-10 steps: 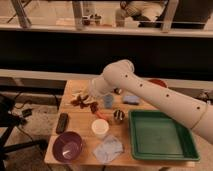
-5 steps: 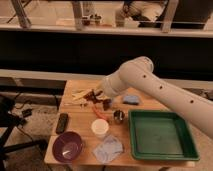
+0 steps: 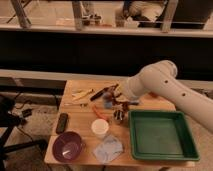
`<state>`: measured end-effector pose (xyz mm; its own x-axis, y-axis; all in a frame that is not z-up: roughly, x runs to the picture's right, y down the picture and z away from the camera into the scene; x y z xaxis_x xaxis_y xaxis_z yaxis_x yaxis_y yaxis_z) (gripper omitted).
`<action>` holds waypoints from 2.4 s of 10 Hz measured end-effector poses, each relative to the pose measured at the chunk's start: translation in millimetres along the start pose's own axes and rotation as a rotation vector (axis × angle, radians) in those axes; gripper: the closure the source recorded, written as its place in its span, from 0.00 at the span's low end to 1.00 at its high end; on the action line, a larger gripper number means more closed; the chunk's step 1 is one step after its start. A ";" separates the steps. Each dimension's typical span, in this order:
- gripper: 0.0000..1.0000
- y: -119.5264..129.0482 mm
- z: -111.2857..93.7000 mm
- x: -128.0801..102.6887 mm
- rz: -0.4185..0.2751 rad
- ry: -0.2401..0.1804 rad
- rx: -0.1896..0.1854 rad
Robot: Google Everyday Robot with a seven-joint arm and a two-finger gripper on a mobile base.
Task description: Place grapes in tray
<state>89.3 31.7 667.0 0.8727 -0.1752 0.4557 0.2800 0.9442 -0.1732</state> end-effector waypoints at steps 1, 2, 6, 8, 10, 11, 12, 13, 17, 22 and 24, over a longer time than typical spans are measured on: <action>1.00 9.5 -5.7 16.6 0.033 0.023 -0.002; 1.00 20.2 -12.8 35.3 0.069 0.049 -0.003; 1.00 58.1 -41.1 97.0 0.210 0.150 0.004; 1.00 75.1 -54.4 118.8 0.285 0.211 0.012; 1.00 85.4 -62.6 131.2 0.343 0.241 0.020; 1.00 94.9 -69.7 144.7 0.370 0.263 0.023; 1.00 100.4 -72.3 151.8 0.382 0.270 0.023; 1.00 104.1 -72.7 154.8 0.387 0.275 0.020; 0.76 102.9 -71.8 153.6 0.385 0.273 0.020; 0.28 102.8 -71.9 153.5 0.385 0.273 0.020; 0.20 102.9 -72.0 153.6 0.385 0.273 0.020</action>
<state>281.0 81.9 656.4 0.9855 0.1245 0.1151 -0.0901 0.9596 -0.2666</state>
